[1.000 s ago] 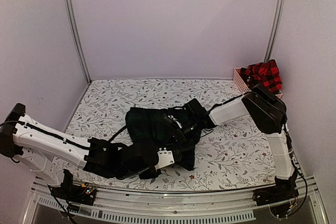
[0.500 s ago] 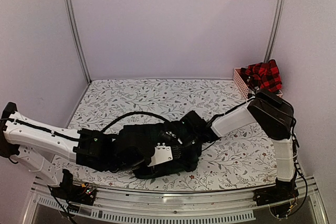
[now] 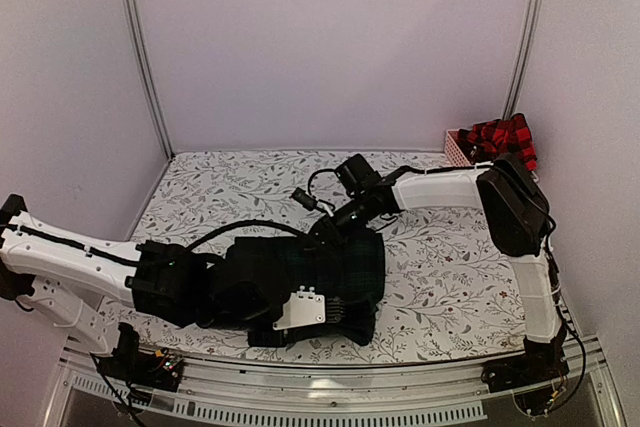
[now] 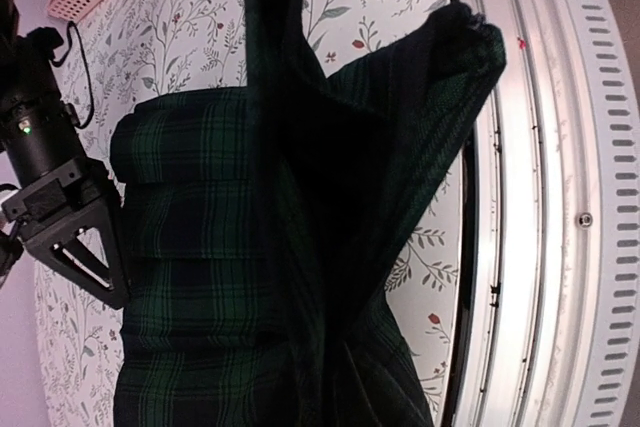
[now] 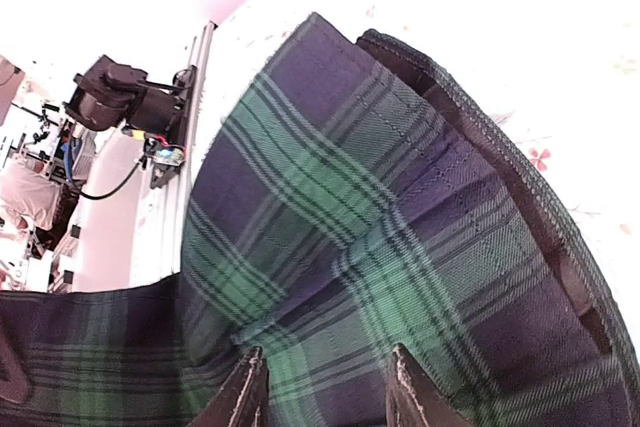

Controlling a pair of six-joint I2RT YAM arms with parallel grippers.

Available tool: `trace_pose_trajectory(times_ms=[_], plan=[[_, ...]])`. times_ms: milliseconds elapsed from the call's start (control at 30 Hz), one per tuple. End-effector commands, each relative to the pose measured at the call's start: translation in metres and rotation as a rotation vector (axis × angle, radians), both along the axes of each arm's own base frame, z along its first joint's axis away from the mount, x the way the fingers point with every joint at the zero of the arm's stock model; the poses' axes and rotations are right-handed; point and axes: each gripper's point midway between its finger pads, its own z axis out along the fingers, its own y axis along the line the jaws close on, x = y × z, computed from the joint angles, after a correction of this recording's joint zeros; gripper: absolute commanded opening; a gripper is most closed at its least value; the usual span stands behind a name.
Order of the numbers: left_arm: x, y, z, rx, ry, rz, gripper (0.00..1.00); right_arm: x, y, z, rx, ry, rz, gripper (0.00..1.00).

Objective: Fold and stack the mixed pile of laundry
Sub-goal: Fold the rectangle-folded skirt at the center of the board.

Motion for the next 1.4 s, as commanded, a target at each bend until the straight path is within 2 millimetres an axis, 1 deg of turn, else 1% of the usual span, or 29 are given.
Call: trace_pose_trajectory(times_ms=[0, 33, 133, 233, 300, 400, 467, 567, 633, 700, 767, 867, 900, 967, 1000, 1033, 1100, 1133, 1233, 1300, 1333, 1367], plan=[[0.003, -0.003, 0.035, -0.084, -0.026, -0.018, 0.0, -0.022, -0.006, -0.065, -0.138, 0.055, 0.067, 0.39], [0.006, -0.003, 0.039, -0.095, -0.03, -0.013, 0.0, -0.027, -0.007, -0.075, -0.159, 0.062, 0.079, 0.39], [0.025, -0.001, 0.045, -0.106, -0.055, 0.025, 0.0, -0.054, -0.01, -0.104, -0.213, 0.088, 0.132, 0.38], [0.047, 0.004, 0.046, -0.092, -0.085, 0.068, 0.0, -0.081, -0.013, -0.118, -0.226, 0.118, 0.177, 0.37], [0.063, 0.006, 0.051, -0.093, -0.106, 0.093, 0.0, -0.095, -0.017, -0.124, -0.238, 0.131, 0.193, 0.37], [0.083, 0.011, 0.058, -0.104, -0.126, 0.129, 0.0, -0.11, -0.023, -0.128, -0.248, 0.147, 0.203, 0.37], [0.096, 0.014, 0.058, -0.108, -0.139, 0.159, 0.0, -0.118, -0.028, -0.131, -0.262, 0.151, 0.211, 0.36], [0.108, 0.019, 0.045, -0.083, -0.135, 0.19, 0.0, -0.124, -0.032, -0.129, -0.261, 0.165, 0.21, 0.36], [0.107, 0.019, 0.033, -0.064, -0.112, 0.188, 0.0, -0.123, -0.033, -0.126, -0.258, 0.158, 0.201, 0.36], [0.104, 0.018, 0.021, -0.052, -0.08, 0.179, 0.0, -0.113, -0.03, -0.116, -0.248, 0.143, 0.173, 0.36], [0.101, 0.018, 0.01, -0.034, -0.05, 0.171, 0.0, -0.096, -0.026, -0.104, -0.231, 0.12, 0.127, 0.39], [0.099, 0.019, 0.001, -0.023, -0.004, 0.165, 0.0, -0.066, -0.023, -0.078, -0.191, 0.086, 0.045, 0.42], [0.1, 0.02, -0.001, -0.023, 0.009, 0.171, 0.0, -0.057, -0.023, -0.066, -0.168, 0.086, 0.018, 0.42], [0.103, 0.023, -0.007, -0.024, 0.034, 0.178, 0.01, -0.039, -0.025, -0.046, -0.121, 0.08, -0.021, 0.44], [0.106, 0.024, -0.011, -0.019, 0.046, 0.182, 0.01, -0.033, -0.027, -0.037, -0.101, 0.093, -0.042, 0.45], [0.108, 0.024, -0.014, -0.014, 0.054, 0.191, 0.01, -0.027, -0.028, -0.023, -0.071, 0.093, -0.055, 0.45], [0.111, 0.022, -0.021, 0.001, 0.084, 0.191, 0.02, -0.014, -0.033, -0.006, -0.034, 0.094, -0.085, 0.46], [0.114, 0.021, -0.026, 0.01, 0.084, 0.198, 0.02, -0.008, -0.035, 0.007, -0.007, 0.087, -0.096, 0.47], [0.123, 0.017, -0.041, 0.041, 0.086, 0.204, 0.02, 0.011, -0.048, 0.028, 0.041, 0.09, -0.151, 0.48], [0.13, 0.016, -0.053, 0.06, 0.1, 0.208, 0.03, 0.027, -0.061, 0.032, 0.049, 0.089, -0.213, 0.49], [0.134, 0.017, -0.059, 0.073, 0.099, 0.214, 0.03, 0.033, -0.07, 0.027, 0.037, 0.107, -0.253, 0.49], [0.14, 0.019, -0.065, 0.087, 0.098, 0.227, 0.04, 0.038, -0.078, 0.028, 0.044, 0.106, -0.282, 0.5]])
